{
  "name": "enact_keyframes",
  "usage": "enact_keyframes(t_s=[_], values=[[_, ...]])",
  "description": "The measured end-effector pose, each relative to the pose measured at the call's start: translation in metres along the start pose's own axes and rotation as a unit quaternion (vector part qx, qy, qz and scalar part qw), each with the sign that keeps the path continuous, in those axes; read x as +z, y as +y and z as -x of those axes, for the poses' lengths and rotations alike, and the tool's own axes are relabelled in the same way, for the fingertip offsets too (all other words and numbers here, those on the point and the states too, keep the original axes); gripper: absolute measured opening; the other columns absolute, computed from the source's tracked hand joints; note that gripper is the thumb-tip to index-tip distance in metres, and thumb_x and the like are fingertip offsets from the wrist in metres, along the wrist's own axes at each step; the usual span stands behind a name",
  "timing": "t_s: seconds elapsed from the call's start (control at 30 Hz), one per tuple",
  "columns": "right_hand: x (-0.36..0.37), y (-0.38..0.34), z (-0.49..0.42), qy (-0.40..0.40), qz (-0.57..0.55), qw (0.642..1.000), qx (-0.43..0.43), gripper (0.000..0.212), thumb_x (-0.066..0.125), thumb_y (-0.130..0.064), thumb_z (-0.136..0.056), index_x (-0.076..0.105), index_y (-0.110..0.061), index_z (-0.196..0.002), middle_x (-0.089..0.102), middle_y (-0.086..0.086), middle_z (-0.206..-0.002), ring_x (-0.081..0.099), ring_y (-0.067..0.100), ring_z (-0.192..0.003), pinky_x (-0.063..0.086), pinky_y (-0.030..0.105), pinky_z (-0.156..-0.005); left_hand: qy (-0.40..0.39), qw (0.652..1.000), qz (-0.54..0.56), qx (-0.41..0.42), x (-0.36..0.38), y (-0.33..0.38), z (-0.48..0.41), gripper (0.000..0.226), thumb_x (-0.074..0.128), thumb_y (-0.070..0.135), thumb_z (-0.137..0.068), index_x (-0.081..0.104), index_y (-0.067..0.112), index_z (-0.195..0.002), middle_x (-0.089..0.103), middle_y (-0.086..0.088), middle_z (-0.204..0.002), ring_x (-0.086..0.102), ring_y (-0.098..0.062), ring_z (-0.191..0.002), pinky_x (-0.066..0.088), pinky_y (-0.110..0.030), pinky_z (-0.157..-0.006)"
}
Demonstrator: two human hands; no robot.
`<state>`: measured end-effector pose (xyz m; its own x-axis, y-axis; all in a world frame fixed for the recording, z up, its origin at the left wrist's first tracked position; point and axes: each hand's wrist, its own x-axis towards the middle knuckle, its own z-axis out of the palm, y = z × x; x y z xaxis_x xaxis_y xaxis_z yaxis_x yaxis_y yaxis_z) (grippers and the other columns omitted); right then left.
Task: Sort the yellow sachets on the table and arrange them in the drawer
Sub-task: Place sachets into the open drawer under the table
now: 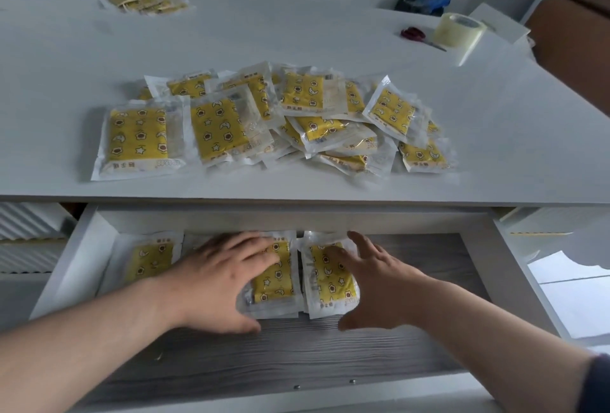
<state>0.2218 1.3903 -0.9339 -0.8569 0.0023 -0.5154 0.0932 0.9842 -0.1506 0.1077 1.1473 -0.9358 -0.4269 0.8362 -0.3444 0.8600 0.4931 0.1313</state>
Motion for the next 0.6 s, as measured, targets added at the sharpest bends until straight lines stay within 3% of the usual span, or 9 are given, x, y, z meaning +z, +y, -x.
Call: enact_keyframes(t_s=[0.07, 0.13, 0.43, 0.6], values=[[0.001, -0.001, 0.0, 0.0, 0.012, 1.0, -0.001, 0.115, 0.072, -0.066, -0.068, -0.002, -0.037, -0.152, -0.015, 0.004, -0.161, 0.014, 0.038, -0.147, 0.032, 0.049, -0.115, -0.016, 1.0, -0.01, 0.0, 0.006, 0.005, -0.003, 0.105, 0.048, 0.073, -0.078, -0.015, 0.031, -0.15, -0.035, 0.015, -0.142, -0.033, -0.007, -0.13, -0.025, -0.038, -0.105], [0.002, -0.003, -0.001, 0.007, 0.016, 1.0, -0.005, 0.115, 0.073, -0.063, -0.069, -0.001, -0.036, -0.152, -0.014, 0.001, -0.16, 0.018, 0.037, -0.146, 0.033, 0.046, -0.115, -0.018, 1.0, -0.014, -0.005, 0.01, 0.007, -0.004, 0.103, 0.047, 0.071, -0.079, -0.015, 0.03, -0.151, -0.032, 0.01, -0.151, -0.036, -0.009, -0.128, -0.027, -0.038, -0.104], [0.003, -0.002, -0.003, 0.029, -0.022, 0.999, -0.024, 0.098, 0.071, -0.039, -0.078, 0.008, -0.028, -0.152, 0.002, 0.001, -0.155, 0.039, 0.033, -0.136, 0.041, 0.035, -0.109, 0.007, 1.0, -0.01, -0.019, 0.012, 0.009, -0.009, 0.09, 0.046, 0.054, -0.084, -0.005, 0.025, -0.153, -0.018, 0.003, -0.16, -0.02, -0.018, -0.146, -0.022, -0.035, -0.11], [0.007, -0.004, -0.004, 0.041, -0.038, 0.998, -0.028, 0.091, 0.069, -0.034, -0.08, 0.012, -0.027, -0.151, 0.009, 0.002, -0.153, 0.038, 0.031, -0.136, 0.041, 0.033, -0.109, 0.013, 1.0, 0.001, -0.014, 0.016, 0.008, -0.008, 0.087, 0.046, 0.052, -0.086, -0.003, 0.026, -0.153, -0.017, 0.003, -0.16, -0.017, -0.017, -0.146, -0.021, -0.032, -0.109]])
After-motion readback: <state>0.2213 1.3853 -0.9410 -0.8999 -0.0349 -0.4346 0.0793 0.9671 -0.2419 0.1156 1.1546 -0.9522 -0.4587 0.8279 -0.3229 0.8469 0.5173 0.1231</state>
